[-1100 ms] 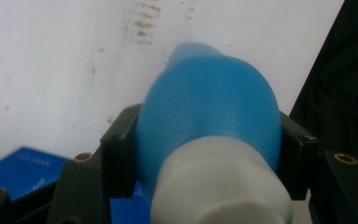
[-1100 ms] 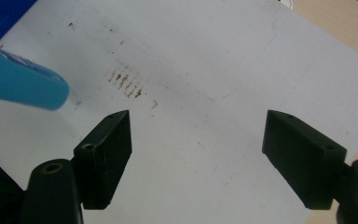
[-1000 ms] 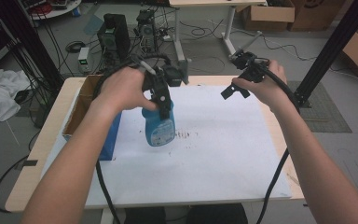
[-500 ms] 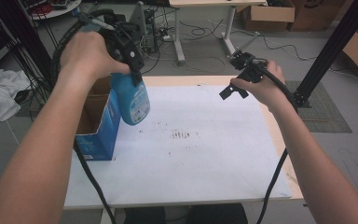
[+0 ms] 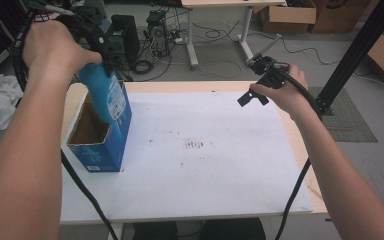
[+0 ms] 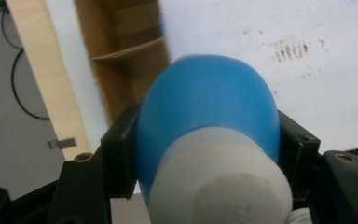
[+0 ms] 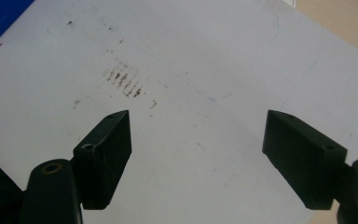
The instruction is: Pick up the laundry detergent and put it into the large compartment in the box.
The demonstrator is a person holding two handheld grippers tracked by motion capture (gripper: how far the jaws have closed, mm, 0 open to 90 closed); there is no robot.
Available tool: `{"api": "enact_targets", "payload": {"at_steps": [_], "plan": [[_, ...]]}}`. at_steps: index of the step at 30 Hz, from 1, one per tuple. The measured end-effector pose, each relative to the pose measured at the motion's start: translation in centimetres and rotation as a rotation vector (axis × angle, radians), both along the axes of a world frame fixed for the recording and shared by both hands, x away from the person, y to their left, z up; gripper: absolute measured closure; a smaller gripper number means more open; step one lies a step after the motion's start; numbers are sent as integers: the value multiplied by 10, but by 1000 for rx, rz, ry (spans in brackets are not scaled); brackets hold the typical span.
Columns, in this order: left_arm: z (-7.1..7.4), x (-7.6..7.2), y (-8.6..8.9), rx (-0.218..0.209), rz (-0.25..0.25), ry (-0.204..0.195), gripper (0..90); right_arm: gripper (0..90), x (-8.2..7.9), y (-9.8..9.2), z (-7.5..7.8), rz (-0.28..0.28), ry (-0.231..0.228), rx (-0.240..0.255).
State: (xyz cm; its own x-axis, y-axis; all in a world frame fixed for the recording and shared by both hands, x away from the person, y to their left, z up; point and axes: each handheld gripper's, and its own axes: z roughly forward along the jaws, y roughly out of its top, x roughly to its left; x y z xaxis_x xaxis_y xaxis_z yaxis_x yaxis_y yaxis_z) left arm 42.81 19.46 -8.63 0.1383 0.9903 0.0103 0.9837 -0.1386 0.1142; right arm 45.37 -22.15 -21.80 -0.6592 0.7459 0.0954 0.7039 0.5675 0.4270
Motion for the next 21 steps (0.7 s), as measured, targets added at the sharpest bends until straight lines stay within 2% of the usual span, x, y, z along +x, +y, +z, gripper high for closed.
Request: {"api": "enact_targets", "payload": {"at_steps": [6,10,18,21], "plan": [[-2,-1,23,22,73,-2,379,237,1,-3,-2,-4,2,0],[-5,-2,35,30,102,-6,380,237,1,-4,-2,-6,4,0],[-14,-1,45,25,125,-10,380,237,2,-6,-1,-12,4,-2],[-22,1,46,32,125,-9,380,237,2,-6,-1,-12,3,-2]]}}
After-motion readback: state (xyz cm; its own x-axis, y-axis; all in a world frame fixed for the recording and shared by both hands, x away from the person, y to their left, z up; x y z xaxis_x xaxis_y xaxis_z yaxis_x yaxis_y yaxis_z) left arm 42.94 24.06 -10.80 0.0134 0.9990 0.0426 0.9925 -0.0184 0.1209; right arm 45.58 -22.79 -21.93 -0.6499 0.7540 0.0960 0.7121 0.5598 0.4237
